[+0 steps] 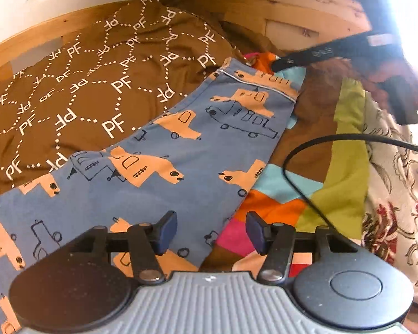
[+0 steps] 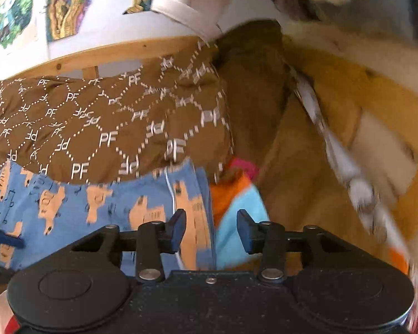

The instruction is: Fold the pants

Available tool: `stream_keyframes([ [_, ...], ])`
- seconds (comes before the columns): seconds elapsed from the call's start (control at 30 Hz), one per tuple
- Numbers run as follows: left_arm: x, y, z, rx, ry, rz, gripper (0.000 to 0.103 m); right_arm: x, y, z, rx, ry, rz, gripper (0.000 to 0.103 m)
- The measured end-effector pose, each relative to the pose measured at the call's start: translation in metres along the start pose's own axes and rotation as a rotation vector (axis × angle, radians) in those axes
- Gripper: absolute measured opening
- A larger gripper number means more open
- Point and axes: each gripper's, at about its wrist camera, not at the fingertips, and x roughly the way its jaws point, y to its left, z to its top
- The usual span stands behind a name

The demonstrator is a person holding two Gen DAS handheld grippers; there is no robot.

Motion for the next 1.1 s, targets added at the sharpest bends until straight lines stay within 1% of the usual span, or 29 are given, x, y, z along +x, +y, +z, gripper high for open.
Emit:
stream_keyframes([
  [0.1, -0.006, 0.002, -0.006, -0.038, -0.019, 0.051, 0.073, 0.023, 0.007, 0.017, -0.058, -0.007, 0.025, 0.045],
  [0.2, -0.009, 0.007, -0.014, -0.086, -0.020, 0.099, 0.073, 0.051, 0.012, 0.031, -0.078, -0.003, 0.051, 0.044],
  [0.23, -0.010, 0.009, -0.017, -0.104, -0.016, 0.113, 0.073, 0.059, 0.013, 0.033, -0.080, 0.000, 0.054, 0.041],
  [0.3, -0.012, 0.015, -0.022, -0.143, -0.012, 0.136, 0.073, 0.071, 0.018, 0.037, -0.104, 0.010, 0.055, 0.034],
  [0.33, -0.013, 0.017, -0.025, -0.160, -0.015, 0.140, 0.074, 0.073, 0.021, 0.037, -0.120, 0.008, 0.054, 0.029],
  [0.4, -0.016, 0.022, -0.028, -0.193, -0.029, 0.147, 0.076, 0.071, 0.027, 0.035, -0.172, -0.005, 0.037, 0.017],
  [0.43, -0.018, 0.025, -0.030, -0.214, -0.038, 0.152, 0.078, 0.069, 0.029, 0.033, -0.192, -0.011, 0.025, 0.008],
  [0.47, -0.020, 0.027, -0.030, -0.237, -0.046, 0.154, 0.078, 0.065, 0.030, 0.032, -0.207, -0.020, 0.013, 0.005],
  [0.57, -0.025, 0.036, -0.032, -0.303, -0.082, 0.146, 0.079, 0.053, 0.026, 0.033, -0.213, -0.063, -0.037, 0.004],
  [0.6, -0.027, 0.040, -0.032, -0.323, -0.095, 0.152, 0.082, 0.051, 0.025, 0.034, -0.207, -0.069, -0.046, 0.004],
  [0.63, -0.028, 0.044, -0.032, -0.345, -0.105, 0.171, 0.085, 0.050, 0.023, 0.035, -0.200, -0.069, -0.046, 0.004],
  [0.7, -0.026, 0.051, -0.031, -0.380, -0.098, 0.212, 0.085, 0.056, 0.023, 0.034, -0.209, -0.047, -0.039, 0.005],
  [0.73, -0.023, 0.056, -0.030, -0.396, -0.084, 0.236, 0.085, 0.063, 0.025, 0.032, -0.229, -0.025, -0.033, 0.009],
  [0.77, -0.022, 0.059, -0.030, -0.408, -0.072, 0.254, 0.085, 0.067, 0.026, 0.030, -0.238, -0.018, -0.037, 0.019],
  [0.8, -0.021, 0.063, -0.030, -0.418, -0.064, 0.269, 0.085, 0.068, 0.027, 0.029, -0.232, -0.024, -0.044, 0.024],
  [0.83, -0.024, 0.068, -0.030, -0.426, -0.065, 0.280, 0.085, 0.065, 0.027, 0.029, -0.207, -0.041, -0.057, 0.035],
  [0.87, -0.026, 0.073, -0.029, -0.429, -0.073, 0.287, 0.085, 0.060, 0.027, 0.029, -0.183, -0.062, -0.064, 0.049],
  [0.9, -0.030, 0.078, -0.029, -0.430, -0.084, 0.296, 0.085, 0.053, 0.028, 0.030, -0.157, -0.088, -0.065, 0.056],
  [0.93, -0.034, 0.084, -0.028, -0.429, -0.094, 0.311, 0.085, 0.046, 0.030, 0.030, -0.147, -0.108, -0.063, 0.066],
  [0.97, -0.037, 0.090, -0.025, -0.429, -0.102, 0.333, 0.085, 0.041, 0.035, 0.029, -0.151, -0.117, -0.060, 0.073],
  [1.0, -0.039, 0.098, -0.022, -0.428, -0.108, 0.358, 0.085, 0.036, 0.041, 0.027, -0.163, -0.123, -0.045, 0.075],
  [1.07, -0.044, 0.116, -0.015, -0.435, -0.115, 0.469, 0.082, 0.031, 0.053, 0.020, -0.180, -0.106, 0.014, 0.085],
  [1.1, -0.048, 0.126, -0.011, -0.433, -0.118, 0.519, 0.080, 0.031, 0.061, 0.016, -0.185, -0.086, 0.056, 0.085],
])
